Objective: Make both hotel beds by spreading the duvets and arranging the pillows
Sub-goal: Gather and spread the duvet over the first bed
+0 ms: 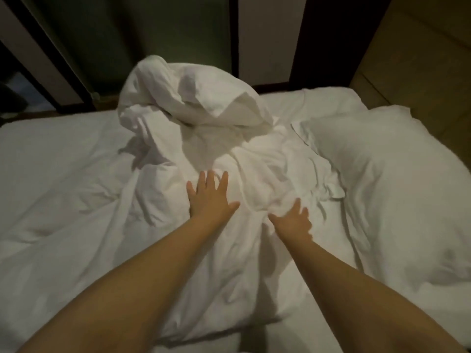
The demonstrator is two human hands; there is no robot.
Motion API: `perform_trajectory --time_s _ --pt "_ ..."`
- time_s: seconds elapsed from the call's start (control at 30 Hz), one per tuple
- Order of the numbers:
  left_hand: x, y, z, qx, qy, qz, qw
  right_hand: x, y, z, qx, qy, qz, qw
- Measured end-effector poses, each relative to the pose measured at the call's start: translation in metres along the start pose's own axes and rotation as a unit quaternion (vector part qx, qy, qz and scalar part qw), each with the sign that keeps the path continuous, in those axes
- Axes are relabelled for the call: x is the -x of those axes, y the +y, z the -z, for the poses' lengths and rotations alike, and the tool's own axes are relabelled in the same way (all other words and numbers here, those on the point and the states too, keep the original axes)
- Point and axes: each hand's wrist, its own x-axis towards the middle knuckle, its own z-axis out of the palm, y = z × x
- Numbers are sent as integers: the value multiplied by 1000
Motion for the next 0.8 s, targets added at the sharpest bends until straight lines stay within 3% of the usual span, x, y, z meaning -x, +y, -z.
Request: perform_trajectory --time_s 0.13,0.27,0.4,0.5,0.7,0.8 --pt "27 33 -33 -49 -21 -25 998 -18 103 5 -71 -54 -110 990" --pt "64 67 -64 -8 -21 -19 1000 -13 144 -14 -279 -262 -149 912" --pt "108 91 -102 52 -91 26 994 -5 124 -23 -315 -281 -54 905" --pt "137 103 -125 104 -118 104 982 8 104 -12 -303 -294 21 906" --pt "152 109 -100 294 48 279 913 69 80 13 -311 -336 147 877" --pt "161 91 -81 349 90 334 871 80 91 22 -278 -276 246 887"
